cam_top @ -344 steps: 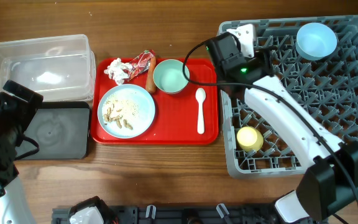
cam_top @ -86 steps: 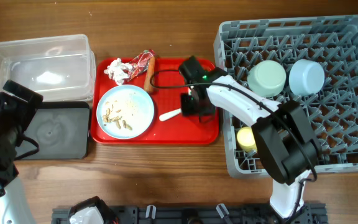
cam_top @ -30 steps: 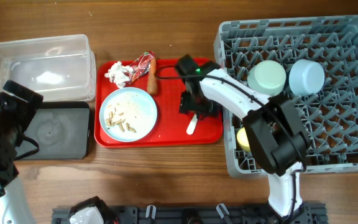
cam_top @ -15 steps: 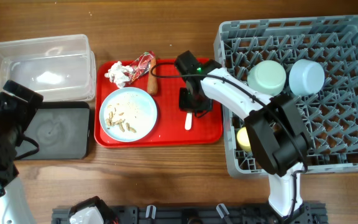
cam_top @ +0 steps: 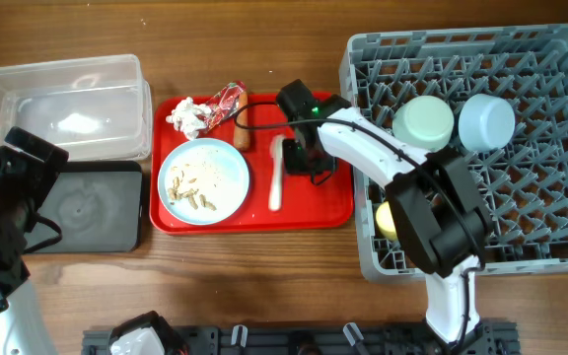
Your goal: Sort waste into correct bins and load items into the dishwasher rack
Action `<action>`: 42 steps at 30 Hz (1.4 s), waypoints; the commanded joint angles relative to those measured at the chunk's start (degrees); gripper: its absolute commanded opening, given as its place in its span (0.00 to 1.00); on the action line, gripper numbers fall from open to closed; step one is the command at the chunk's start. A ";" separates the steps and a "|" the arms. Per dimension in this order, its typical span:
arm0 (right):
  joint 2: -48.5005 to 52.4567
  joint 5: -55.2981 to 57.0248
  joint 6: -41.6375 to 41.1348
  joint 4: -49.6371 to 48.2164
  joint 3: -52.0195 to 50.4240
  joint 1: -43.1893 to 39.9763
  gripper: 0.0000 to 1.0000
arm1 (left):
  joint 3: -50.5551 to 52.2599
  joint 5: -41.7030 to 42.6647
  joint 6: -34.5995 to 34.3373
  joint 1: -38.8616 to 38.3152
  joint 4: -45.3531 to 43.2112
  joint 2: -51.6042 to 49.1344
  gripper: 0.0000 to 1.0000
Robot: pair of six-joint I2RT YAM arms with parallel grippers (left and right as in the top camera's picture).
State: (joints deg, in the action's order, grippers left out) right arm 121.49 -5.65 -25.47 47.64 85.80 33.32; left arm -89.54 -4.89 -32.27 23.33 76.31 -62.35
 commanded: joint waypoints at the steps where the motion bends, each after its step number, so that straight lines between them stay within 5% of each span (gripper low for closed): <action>1: 1.11 -4.28 10.23 -0.81 -0.28 0.13 0.04 | -0.15 -1.01 -0.59 0.35 -0.15 -0.07 1.00; 3: 1.01 -2.56 8.24 -0.85 -0.28 0.07 0.04 | -0.15 -1.01 -0.57 0.35 -0.13 -0.07 1.00; 8: -0.98 -7.65 11.98 -3.98 3.56 -0.28 0.39 | -0.15 -1.01 -0.57 0.35 -0.15 -0.07 1.00; 11: -1.38 -10.93 9.01 -6.75 4.92 0.44 0.46 | -0.15 -1.01 -0.57 0.35 -0.13 -0.07 1.00; 22: 4.70 -0.11 2.43 -10.60 4.50 7.85 0.47 | -0.15 -1.01 -0.57 0.35 -0.15 -0.07 1.00; 28: 5.53 4.63 -6.10 -2.60 4.52 7.91 0.24 | -0.15 -1.01 -0.59 0.35 -0.13 -0.07 1.00; 33: 5.11 4.94 -3.41 -1.88 4.83 7.87 0.26 | -0.15 -1.01 -0.57 0.35 -0.13 -0.07 1.00; 39: -0.87 4.37 2.84 -1.62 5.66 7.85 0.45 | -0.15 -1.01 -0.57 0.35 -0.13 -0.07 1.00; 42: -2.34 4.79 2.80 -1.57 5.66 7.28 0.45 | -0.15 -1.01 -0.57 0.35 -0.15 -0.07 1.00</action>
State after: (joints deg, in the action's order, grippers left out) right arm 123.09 -2.46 -24.27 46.06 90.91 41.36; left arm -89.54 -4.89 -32.29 23.33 76.31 -62.35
